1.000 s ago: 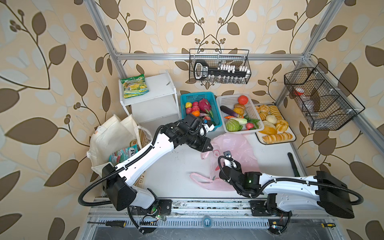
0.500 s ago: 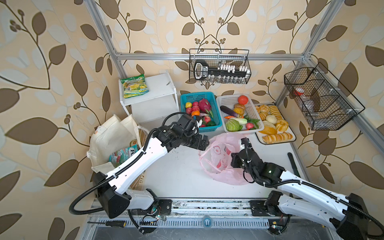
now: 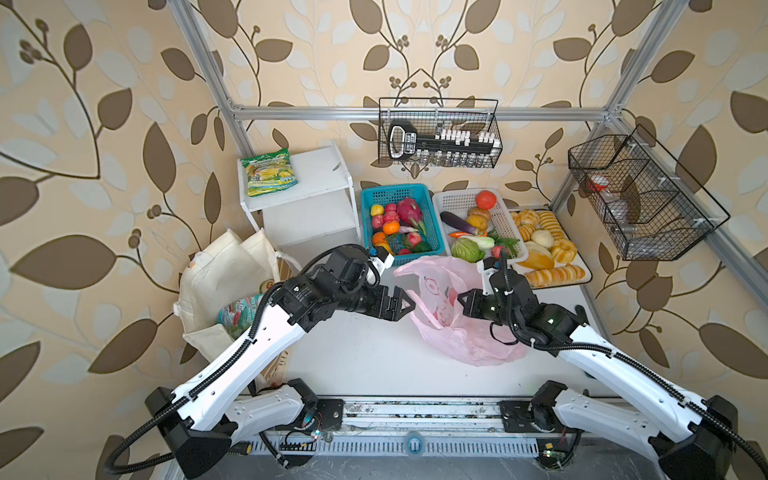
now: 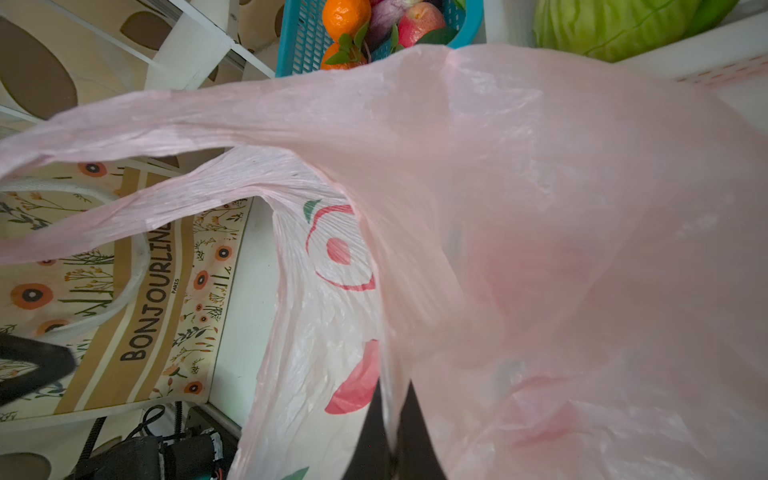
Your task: Place the mixed food into the grocery bags and tie them
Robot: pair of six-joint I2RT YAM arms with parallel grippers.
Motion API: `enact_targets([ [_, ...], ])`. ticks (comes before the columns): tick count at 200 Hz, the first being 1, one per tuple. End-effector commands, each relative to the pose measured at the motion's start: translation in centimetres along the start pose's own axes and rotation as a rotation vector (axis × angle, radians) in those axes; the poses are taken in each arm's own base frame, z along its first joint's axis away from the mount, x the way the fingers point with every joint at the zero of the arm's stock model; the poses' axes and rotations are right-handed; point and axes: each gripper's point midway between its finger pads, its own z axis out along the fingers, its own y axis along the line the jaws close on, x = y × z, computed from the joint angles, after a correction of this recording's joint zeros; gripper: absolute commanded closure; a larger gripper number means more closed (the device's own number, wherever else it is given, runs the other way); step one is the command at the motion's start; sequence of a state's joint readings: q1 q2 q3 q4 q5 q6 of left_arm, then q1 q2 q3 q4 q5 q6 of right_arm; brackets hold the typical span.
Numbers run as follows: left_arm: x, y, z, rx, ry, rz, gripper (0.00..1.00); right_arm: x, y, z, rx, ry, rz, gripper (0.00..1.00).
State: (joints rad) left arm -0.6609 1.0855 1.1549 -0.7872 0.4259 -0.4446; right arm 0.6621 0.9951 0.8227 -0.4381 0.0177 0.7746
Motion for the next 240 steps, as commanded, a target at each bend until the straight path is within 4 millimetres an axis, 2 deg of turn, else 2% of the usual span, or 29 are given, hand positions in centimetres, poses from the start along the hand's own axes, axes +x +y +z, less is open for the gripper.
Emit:
enact_targets([
  [1,-0.8,-2.1,0.0,0.113,-0.024,-0.043,0.01,-0.1,0.9,-0.5,-0.015,0.014,-0.002,1.00],
  [12,-1.7,-3.3,-0.3,0.173,-0.058,-0.037,0.04,0.0,1.1,-0.4,-0.022,0.016,-0.003,1.00],
  [21,-2.1,-4.3,-0.3,0.230,-0.069,-0.026,0.12,0.0,1.2,-0.4,-0.025,0.016,0.000,1.00],
  [31,-2.3,-4.9,-0.3,0.265,-0.071,-0.011,0.26,-0.1,1.3,-0.4,-0.030,0.013,0.002,1.00],
  [44,-2.3,-5.2,-0.3,0.279,-0.068,0.021,0.51,-0.3,1.4,-0.6,-0.032,0.008,0.003,1.00],
  [60,-2.4,-5.8,-0.7,0.303,-0.075,0.073,0.75,-0.6,0.6,-0.9,0.000,-0.001,0.014,1.00],
  [68,-2.4,-6.6,-1.0,0.339,-0.072,0.105,0.83,-0.8,-0.2,-1.1,0.031,0.001,0.024,1.00],
  [82,-1.8,-8.1,-1.7,0.405,-0.050,0.182,0.89,-1.5,-1.6,-2.0,0.114,-0.004,0.025,1.00],
  [112,0.8,-11.4,-3.6,0.516,0.024,0.422,0.92,-3.4,-3.4,-5.0,0.295,-0.030,-0.037,1.00],
  [127,2.8,-12.9,-4.0,0.571,0.075,0.543,0.93,-4.3,-4.0,-6.1,0.361,-0.052,-0.059,1.00],
  [147,5.3,-14.3,-3.8,0.602,0.141,0.665,0.92,-5.1,-3.5,-6.7,0.334,-0.077,-0.045,1.00],
  [168,7.2,-15.8,-3.5,0.645,0.215,0.756,0.88,-5.2,-2.3,-6.3,0.242,-0.076,0.001,1.00],
  [186,8.8,-16.9,-3.9,0.705,0.262,0.815,0.87,-5.3,-3.1,-6.4,0.257,-0.101,0.029,1.00],
  [208,10.8,-17.4,-4.5,0.757,0.304,0.889,0.83,-5.2,-5.3,-6.2,0.296,-0.101,0.076,1.00],
  [225,12.2,-16.7,-4.1,0.724,0.347,0.938,0.80,-5.2,-5.1,-6.1,0.241,-0.093,0.091,1.00],
  [240,12.4,-15.0,-2.8,0.634,0.373,0.943,0.79,-5.1,-4.9,-6.0,0.218,-0.077,0.080,1.00],
])
